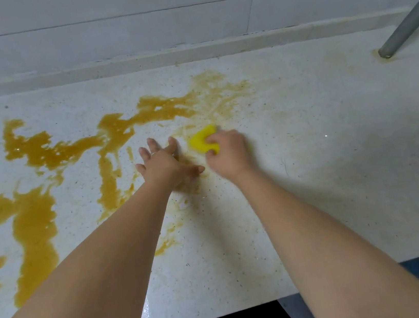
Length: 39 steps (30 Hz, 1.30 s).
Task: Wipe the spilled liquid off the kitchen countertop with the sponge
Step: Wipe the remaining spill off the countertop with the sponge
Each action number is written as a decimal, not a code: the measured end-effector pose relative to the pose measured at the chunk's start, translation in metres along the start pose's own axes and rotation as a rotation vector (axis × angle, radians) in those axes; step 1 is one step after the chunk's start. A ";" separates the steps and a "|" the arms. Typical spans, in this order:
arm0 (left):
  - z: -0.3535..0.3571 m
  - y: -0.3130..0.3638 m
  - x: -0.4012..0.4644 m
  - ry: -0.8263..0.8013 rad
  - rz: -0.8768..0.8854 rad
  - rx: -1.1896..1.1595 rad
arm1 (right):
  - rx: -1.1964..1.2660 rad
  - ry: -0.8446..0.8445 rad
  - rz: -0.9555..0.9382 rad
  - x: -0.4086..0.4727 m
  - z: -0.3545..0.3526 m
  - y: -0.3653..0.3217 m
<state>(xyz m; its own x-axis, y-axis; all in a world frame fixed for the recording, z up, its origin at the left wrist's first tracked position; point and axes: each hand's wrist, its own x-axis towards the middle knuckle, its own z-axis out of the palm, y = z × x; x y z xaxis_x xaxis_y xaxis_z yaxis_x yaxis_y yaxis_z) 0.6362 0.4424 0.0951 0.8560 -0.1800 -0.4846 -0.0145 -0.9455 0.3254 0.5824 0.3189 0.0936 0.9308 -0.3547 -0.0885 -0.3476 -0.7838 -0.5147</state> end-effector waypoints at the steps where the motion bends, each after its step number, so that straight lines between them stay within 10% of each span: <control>1: 0.000 0.000 0.000 -0.002 0.000 -0.014 | -0.003 -0.053 -0.100 -0.008 0.010 -0.006; 7: 0.000 -0.003 -0.001 -0.009 0.032 0.015 | -0.171 0.204 0.279 0.007 -0.013 0.044; 13: -0.002 0.003 0.001 -0.018 -0.005 0.014 | -0.137 0.012 -0.139 -0.004 0.011 0.013; 17: -0.008 0.009 0.008 -0.024 -0.006 0.003 | -0.154 0.220 0.294 0.027 -0.025 0.055; 22: -0.016 0.035 0.031 0.009 0.021 0.063 | -0.001 0.073 -0.184 0.018 -0.003 0.034; 28: -0.021 0.037 0.049 -0.049 -0.036 0.047 | -0.101 0.220 0.205 0.073 -0.041 0.084; 34: -0.019 0.037 0.051 -0.017 -0.057 0.015 | -0.013 -0.047 -0.294 0.062 -0.009 0.027; 39: -0.017 0.033 0.053 -0.020 -0.051 0.035 | -0.138 0.144 0.161 0.097 -0.045 0.068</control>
<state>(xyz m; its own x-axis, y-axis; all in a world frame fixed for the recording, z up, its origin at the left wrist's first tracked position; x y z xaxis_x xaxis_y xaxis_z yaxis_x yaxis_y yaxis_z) 0.6898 0.4062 0.0945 0.8455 -0.1363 -0.5162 0.0107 -0.9623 0.2717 0.6440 0.2083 0.0885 0.8396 -0.5423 -0.0323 -0.5117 -0.7697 -0.3818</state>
